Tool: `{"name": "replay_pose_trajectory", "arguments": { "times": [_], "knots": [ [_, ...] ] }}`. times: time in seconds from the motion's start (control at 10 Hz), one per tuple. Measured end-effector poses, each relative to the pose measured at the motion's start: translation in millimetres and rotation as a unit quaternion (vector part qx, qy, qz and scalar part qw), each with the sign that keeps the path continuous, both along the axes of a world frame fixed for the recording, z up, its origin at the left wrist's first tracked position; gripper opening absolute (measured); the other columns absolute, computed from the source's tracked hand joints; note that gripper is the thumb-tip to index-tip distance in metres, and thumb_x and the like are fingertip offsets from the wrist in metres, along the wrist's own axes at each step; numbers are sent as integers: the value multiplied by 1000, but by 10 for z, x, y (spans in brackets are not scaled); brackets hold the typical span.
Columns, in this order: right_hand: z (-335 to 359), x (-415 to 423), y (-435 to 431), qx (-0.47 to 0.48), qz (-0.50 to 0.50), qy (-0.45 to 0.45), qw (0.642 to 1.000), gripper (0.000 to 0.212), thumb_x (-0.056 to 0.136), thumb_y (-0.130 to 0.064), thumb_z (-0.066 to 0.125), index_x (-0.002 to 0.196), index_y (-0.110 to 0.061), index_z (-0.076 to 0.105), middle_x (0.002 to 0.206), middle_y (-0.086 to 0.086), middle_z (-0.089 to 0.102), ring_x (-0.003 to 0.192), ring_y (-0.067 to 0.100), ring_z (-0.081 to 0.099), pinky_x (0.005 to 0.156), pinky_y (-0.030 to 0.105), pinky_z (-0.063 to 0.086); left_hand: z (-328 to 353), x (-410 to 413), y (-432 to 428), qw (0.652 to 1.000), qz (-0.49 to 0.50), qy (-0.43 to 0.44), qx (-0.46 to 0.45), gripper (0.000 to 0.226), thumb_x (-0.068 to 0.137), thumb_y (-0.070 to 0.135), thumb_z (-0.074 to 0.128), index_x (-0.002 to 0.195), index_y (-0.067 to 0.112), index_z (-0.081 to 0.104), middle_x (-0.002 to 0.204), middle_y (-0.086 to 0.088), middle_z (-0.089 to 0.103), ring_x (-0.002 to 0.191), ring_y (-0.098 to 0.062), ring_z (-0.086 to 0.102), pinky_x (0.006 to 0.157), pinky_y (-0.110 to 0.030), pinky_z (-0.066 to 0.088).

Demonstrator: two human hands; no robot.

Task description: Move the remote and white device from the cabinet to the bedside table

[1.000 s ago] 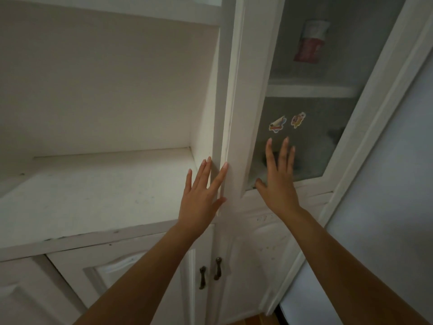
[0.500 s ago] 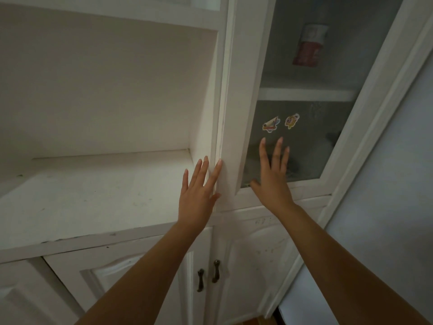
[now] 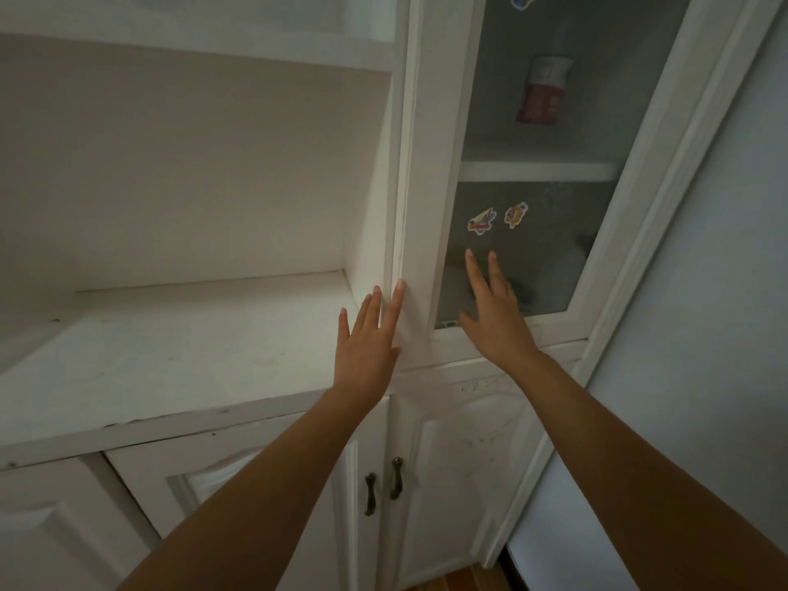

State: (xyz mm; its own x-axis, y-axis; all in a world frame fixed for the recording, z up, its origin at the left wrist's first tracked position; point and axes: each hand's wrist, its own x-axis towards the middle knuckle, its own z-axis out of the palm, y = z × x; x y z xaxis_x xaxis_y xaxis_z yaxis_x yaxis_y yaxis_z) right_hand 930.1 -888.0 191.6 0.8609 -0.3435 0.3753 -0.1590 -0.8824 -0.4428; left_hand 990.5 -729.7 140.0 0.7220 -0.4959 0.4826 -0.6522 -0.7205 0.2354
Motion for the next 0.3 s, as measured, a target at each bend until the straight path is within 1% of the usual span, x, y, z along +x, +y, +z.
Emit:
{"name": "replay_pose_trajectory", "arguments": {
  "times": [0.1, 0.2, 0.3],
  "knots": [
    [-17, -85, 44, -5, 5, -3, 1000, 70, 91, -16, 48, 144, -31, 4, 156, 7, 0, 142, 32, 6, 113, 46, 19, 99, -24, 117, 999, -15, 22, 22, 80, 89, 38, 50, 141, 32, -11, 155, -7, 10, 142, -23, 8, 114, -50, 1],
    [13, -211, 147, -8, 10, -19, 1000, 61, 92, -16, 44, 144, -27, 13, 156, 10, 8, 141, 31, 11, 114, 46, 20, 190, -108, 209, 999, -24, 12, 46, 70, 90, 42, 46, 144, 30, 3, 154, -8, 16, 141, -23, 13, 114, -52, 2],
    [45, -330, 215, -37, 13, -60, 997, 55, 93, -16, 42, 143, -22, 19, 154, 11, 18, 140, 30, 16, 115, 46, 21, 245, -83, 349, 998, -43, -44, 33, 63, 91, 41, 46, 143, 26, 14, 152, -8, 23, 140, -23, 17, 115, -50, 5]
  ]
}}
